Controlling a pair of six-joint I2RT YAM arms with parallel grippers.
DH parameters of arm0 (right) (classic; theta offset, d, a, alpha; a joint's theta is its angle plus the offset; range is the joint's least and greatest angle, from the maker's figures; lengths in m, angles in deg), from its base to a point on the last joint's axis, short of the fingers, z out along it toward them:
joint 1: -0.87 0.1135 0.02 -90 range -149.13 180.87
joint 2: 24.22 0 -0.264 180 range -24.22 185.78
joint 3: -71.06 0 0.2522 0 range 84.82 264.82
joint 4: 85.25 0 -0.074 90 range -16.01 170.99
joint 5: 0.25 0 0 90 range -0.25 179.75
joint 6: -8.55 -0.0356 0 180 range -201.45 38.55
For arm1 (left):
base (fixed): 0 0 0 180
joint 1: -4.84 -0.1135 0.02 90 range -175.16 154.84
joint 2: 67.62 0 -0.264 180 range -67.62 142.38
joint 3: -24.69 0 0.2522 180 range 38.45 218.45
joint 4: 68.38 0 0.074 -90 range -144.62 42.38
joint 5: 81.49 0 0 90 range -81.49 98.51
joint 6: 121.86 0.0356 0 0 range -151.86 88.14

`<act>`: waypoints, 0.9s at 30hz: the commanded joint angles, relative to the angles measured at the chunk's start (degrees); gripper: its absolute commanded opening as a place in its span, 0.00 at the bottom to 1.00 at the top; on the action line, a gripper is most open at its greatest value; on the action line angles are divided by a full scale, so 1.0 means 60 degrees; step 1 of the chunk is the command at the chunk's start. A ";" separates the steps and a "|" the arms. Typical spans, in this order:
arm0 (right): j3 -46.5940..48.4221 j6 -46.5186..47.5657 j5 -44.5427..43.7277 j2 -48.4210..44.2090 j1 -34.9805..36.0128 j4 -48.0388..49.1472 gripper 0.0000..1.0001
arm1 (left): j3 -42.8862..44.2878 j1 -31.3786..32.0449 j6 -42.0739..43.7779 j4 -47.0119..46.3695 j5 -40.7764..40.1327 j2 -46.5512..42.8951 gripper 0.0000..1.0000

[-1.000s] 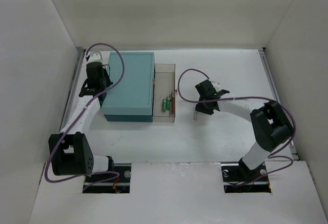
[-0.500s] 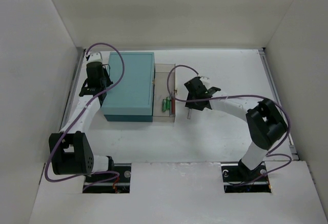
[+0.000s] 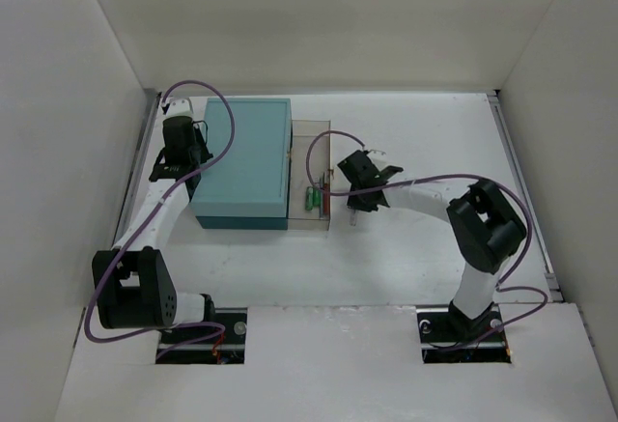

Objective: Organize the makeup

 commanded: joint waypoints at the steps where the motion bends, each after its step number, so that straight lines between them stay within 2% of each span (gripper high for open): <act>1: 0.0727 0.0373 -0.0383 -0.0743 0.0160 0.0130 0.04 | -0.0235 0.0126 -0.0016 0.1213 0.0668 0.0429 0.12; 7: 0.2779 0.2030 -0.0326 -0.1639 0.0409 0.0232 0.03 | -0.0265 0.0141 -0.0016 0.1213 0.0653 0.0473 0.12; 14: 0.4155 0.2075 0.1547 0.0262 0.0921 0.0979 0.06 | -0.0265 0.0156 -0.0030 0.1213 0.0653 0.0575 0.12; 21: 0.4742 0.1825 0.1842 0.1553 0.0951 0.1053 0.12 | -0.0265 0.0185 -0.0030 0.1242 0.0609 0.0648 0.12; 23: 0.4728 0.1825 0.1886 0.1729 0.0951 0.1067 0.19 | -0.0265 0.0171 -0.0030 0.1257 0.0609 0.0663 0.12; 24: 0.4699 0.1825 0.1915 0.1759 0.0951 0.1067 0.26 | -0.0265 0.0170 -0.0045 0.1272 0.0609 0.0663 0.12; 27: 0.4524 0.1840 0.2047 0.1629 0.0951 0.1111 0.34 | -0.0279 0.0170 -0.0045 0.1257 0.0609 0.0634 0.12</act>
